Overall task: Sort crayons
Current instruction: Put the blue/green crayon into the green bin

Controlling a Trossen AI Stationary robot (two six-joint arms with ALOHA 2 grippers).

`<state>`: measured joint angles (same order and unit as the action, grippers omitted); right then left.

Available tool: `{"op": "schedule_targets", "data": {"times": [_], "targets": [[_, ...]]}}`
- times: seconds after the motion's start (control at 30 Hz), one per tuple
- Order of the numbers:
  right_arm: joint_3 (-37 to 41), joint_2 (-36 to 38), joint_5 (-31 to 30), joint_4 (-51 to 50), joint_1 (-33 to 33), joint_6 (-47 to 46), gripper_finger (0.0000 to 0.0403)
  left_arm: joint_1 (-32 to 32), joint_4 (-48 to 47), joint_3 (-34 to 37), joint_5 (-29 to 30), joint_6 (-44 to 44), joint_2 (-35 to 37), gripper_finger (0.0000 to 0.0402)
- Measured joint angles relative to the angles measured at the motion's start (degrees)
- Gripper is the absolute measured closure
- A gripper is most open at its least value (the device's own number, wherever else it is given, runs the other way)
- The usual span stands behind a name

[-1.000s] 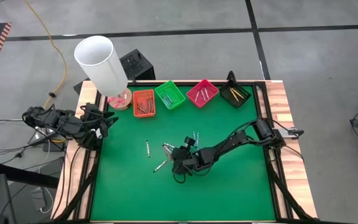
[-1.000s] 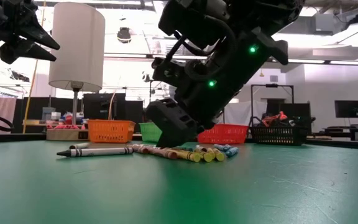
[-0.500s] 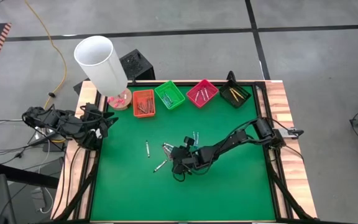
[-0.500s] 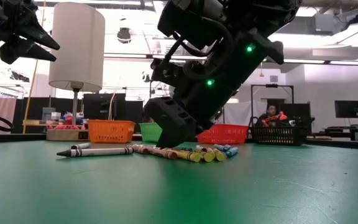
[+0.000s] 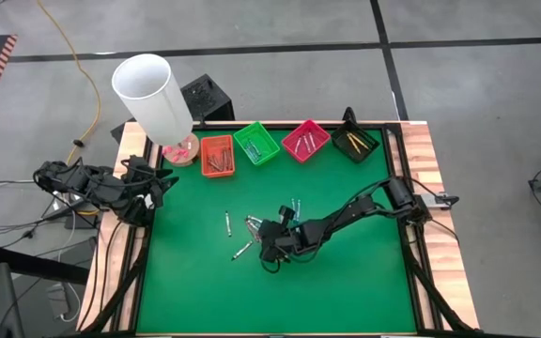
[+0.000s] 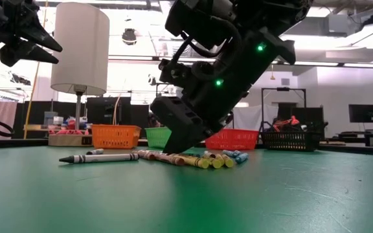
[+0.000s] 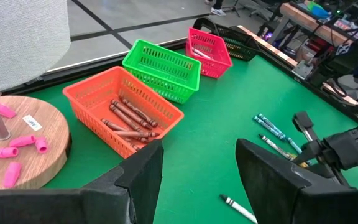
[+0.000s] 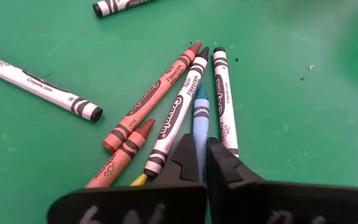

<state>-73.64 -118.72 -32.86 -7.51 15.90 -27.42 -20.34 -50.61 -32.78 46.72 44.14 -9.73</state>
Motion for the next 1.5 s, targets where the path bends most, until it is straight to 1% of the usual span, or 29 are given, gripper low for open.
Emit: {"op": "schedule_targets", "data": {"times": [0.2, 0.37, 0.47, 0.73, 0.93, 1.27, 1.37, 1.5], "targets": [[0.19, 2.88, 0.54, -0.54, -0.38, 0.92, 0.0401, 0.00, 0.02, -0.01, 0.04, 0.00, 0.01, 0.0210], [0.10, 5.15, -0.10, -0.45, -0.74, 1.95, 0.0402, 0.01, 0.02, -0.01, 0.07, 0.01, 0.00, 0.0210], [0.10, 6.72, -1.72, -0.80, -1.11, 2.56, 0.0402, 0.00, 0.02, -0.01, 0.07, 0.00, 0.01, 0.0210], [0.10, 11.34, -2.54, -1.64, -3.84, 6.65, 0.0402, 0.00, 0.06, -0.01, 0.11, 0.02, 0.01, 0.0210], [0.05, 17.29, -2.65, -5.27, -7.54, 11.17, 0.0402, 0.01, 0.07, -0.01, 0.17, 0.02, 0.00, 0.0210], [0.01, 31.15, -2.82, -11.99, -15.64, 18.44, 0.0402, 0.00, 0.24, -0.01, 0.50, 0.02, 0.01, 0.0210], [0.01, 33.61, -2.85, -13.86, -17.88, 18.88, 0.0402, 0.02, 0.30, -0.01, 0.63, 0.02, -0.01, 0.0210], [0.01, 34.80, -2.84, -16.95, -21.12, 18.90, 0.0402, 0.01, 0.33, -0.01, 0.68, 0.02, 0.01, 0.0210]]}}
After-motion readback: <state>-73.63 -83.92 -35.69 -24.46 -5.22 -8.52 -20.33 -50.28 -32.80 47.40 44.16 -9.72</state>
